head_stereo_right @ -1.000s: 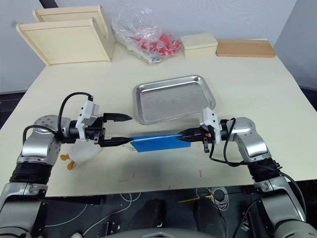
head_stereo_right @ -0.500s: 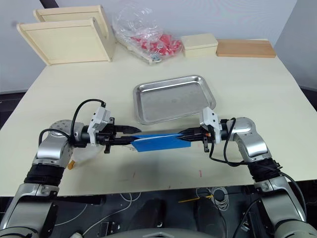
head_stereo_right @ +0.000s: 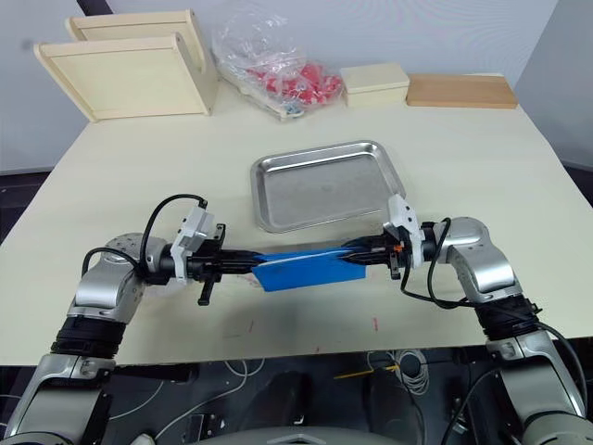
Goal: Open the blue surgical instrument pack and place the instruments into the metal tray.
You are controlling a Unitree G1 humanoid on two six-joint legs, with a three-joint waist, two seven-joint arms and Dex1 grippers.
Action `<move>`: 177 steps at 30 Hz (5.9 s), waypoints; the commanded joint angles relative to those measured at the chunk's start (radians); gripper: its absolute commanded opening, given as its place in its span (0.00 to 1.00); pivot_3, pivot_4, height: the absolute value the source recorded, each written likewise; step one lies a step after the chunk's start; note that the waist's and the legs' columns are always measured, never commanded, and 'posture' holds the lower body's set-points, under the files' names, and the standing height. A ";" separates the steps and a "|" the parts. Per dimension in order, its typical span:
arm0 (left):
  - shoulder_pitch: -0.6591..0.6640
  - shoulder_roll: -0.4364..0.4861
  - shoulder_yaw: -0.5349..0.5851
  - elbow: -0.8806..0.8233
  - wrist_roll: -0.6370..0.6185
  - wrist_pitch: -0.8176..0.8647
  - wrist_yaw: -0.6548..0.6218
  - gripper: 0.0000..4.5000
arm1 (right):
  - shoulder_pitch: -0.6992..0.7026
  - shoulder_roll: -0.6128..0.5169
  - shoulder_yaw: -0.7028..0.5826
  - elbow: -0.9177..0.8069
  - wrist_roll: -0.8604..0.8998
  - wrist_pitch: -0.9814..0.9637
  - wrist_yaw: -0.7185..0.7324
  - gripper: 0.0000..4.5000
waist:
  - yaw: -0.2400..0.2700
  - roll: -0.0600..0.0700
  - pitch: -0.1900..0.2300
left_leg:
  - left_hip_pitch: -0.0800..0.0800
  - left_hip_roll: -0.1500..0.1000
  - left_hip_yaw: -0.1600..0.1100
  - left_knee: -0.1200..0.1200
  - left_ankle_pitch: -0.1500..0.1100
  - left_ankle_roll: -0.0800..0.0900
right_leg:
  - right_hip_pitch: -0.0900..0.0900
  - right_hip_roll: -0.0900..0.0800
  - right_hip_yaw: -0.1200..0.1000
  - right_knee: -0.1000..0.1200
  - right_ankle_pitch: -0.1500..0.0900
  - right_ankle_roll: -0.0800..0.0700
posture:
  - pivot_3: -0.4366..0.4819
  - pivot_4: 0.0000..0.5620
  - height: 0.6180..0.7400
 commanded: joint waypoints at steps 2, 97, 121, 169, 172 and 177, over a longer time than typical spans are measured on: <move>0.005 -0.014 -0.012 -0.028 -0.007 -0.008 0.005 0.00 | 0.005 -0.033 -0.031 -0.073 0.046 0.043 0.012 0.54 | 0.000 0.000 0.000 | 0.000 0.000 0.000 0.000 0.000 0.000 | 0.000 0.000 0.000 0.000 0.000 0.000 | 0.48 0.27 1.00; -0.184 -0.168 -0.096 0.369 0.279 -0.170 0.292 0.50 | 0.377 -0.125 0.089 -0.192 -0.132 -0.095 -0.107 0.00 | 0.023 0.007 -0.004 | 0.005 -0.004 -0.026 0.011 0.001 -0.001 | 0.023 -0.002 -0.028 0.000 -0.006 -0.005 | 0.48 0.27 1.00; -0.134 -0.093 -0.038 0.233 0.188 -0.189 0.212 0.52 | 0.408 -0.203 0.060 -0.281 -0.070 -0.038 -0.090 0.56 | 0.006 0.006 -0.003 | 0.001 -0.003 -0.027 0.010 0.000 -0.001 | 0.018 -0.002 -0.025 -0.001 -0.006 -0.005 | 0.48 0.27 1.00; -0.104 0.122 0.009 -0.031 0.038 -0.232 -0.047 0.99 | 0.162 0.021 0.100 0.198 -0.249 -0.315 -0.110 1.00 | 0.001 0.003 0.000 | 0.000 -0.002 -0.015 0.005 0.000 -0.001 | 0.009 -0.001 -0.017 0.001 -0.006 -0.005 | 0.48 0.27 1.00; -0.104 0.120 0.008 -0.027 0.040 -0.235 -0.048 0.99 | 0.167 0.011 0.121 0.205 -0.270 -0.287 -0.116 1.00 | 0.001 0.003 0.000 | 0.001 -0.002 -0.015 0.005 0.001 -0.001 | 0.010 0.000 -0.017 0.002 -0.006 -0.005 | 0.48 0.27 1.00; -0.104 0.114 0.000 -0.014 0.049 -0.237 -0.047 0.99 | 0.164 0.001 0.148 0.205 -0.291 -0.200 -0.133 1.00 | 0.001 0.002 -0.002 | 0.003 -0.001 -0.014 0.005 0.001 -0.001 | 0.011 0.000 -0.016 0.003 -0.006 -0.005 | 0.48 0.27 1.00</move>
